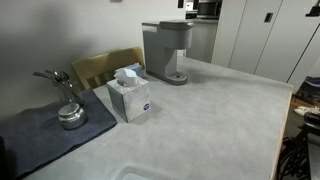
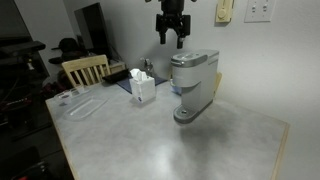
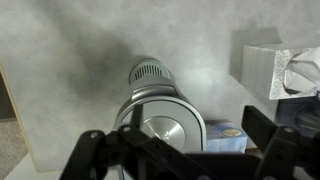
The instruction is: Press the top of the coffee maker
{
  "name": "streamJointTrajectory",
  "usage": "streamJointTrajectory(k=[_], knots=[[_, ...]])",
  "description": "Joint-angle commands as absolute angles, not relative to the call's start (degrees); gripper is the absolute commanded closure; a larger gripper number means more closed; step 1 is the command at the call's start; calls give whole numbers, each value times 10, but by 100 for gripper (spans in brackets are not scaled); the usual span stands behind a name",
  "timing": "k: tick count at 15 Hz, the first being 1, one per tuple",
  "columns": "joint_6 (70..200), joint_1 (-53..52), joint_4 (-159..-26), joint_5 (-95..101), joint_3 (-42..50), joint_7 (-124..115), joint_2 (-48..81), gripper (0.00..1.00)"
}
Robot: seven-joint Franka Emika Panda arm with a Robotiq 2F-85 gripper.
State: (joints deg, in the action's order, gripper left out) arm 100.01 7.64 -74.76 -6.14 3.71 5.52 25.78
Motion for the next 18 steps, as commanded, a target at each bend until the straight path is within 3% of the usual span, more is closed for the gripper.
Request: streamJointTrajectory(k=[1,16,17,18], knots=[[973,87,-695,-56,35,78,284,0],[1027,79,-702,-21,38,69,289,0],[1028,79,-702,-18,39,67,290,25],[1030,80,-702,-17,38,67,291,27]])
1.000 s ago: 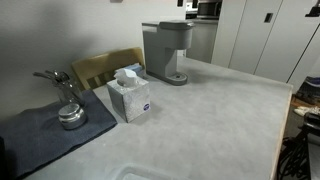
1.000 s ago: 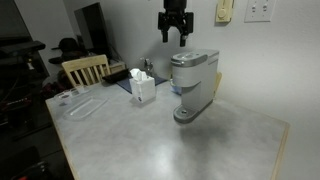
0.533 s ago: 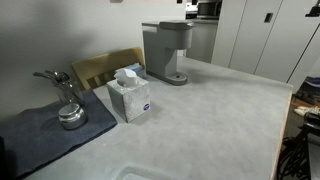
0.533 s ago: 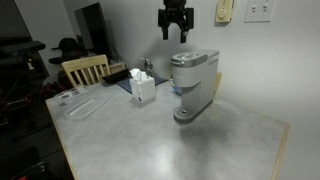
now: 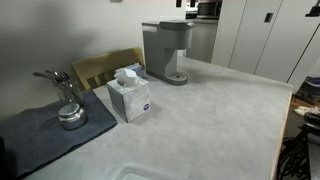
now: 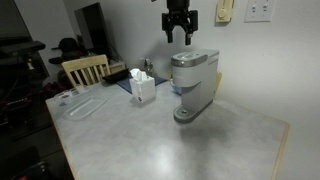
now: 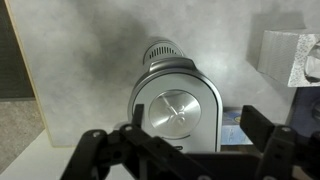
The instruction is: Press the top of the coffee maker
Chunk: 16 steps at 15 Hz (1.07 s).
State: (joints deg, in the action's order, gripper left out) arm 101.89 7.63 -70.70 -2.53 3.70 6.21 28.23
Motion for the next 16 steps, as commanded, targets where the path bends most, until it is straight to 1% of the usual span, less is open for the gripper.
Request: streamJointTrajectory(k=[1,5,6,7,10,12,16], knots=[[1030,80,-701,-15,39,66,292,33],[1037,82,-702,-11,39,65,295,63],[1040,82,-702,-10,39,65,296,69],[1043,83,-702,-10,39,65,297,78],[1052,84,-702,-11,39,65,298,97],[1066,83,-705,-9,39,66,298,100],[1091,83,-712,-6,39,67,299,100]])
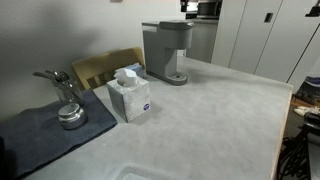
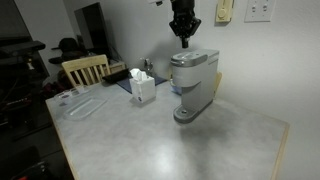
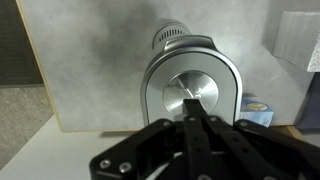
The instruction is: Press the top of the coffee maker
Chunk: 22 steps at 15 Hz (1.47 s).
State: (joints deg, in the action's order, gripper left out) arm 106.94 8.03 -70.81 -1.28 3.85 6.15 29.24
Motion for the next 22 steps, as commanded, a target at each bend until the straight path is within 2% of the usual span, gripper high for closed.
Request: streamJointTrajectory(k=[1,22], knots=[[1096,83,-714,-7,39,68,300,100],[1088,92,-720,-50,33,66,313,100]])
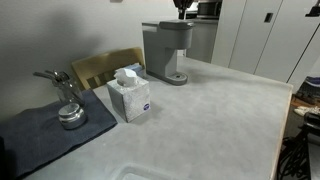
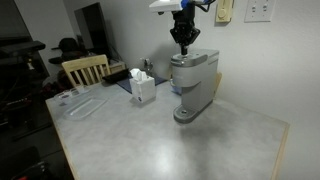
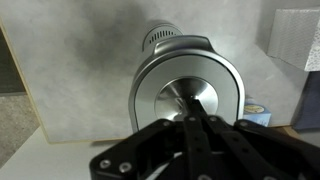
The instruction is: Press the top of the coffee maker
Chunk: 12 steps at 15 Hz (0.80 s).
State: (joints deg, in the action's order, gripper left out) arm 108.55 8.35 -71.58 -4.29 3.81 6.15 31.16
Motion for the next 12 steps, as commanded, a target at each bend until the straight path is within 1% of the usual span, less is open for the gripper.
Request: streamJointTrajectory(k=[1,12], knots=[[1087,91,-720,-47,33,67,312,100],[1088,94,-736,-47,34,70,314,100]])
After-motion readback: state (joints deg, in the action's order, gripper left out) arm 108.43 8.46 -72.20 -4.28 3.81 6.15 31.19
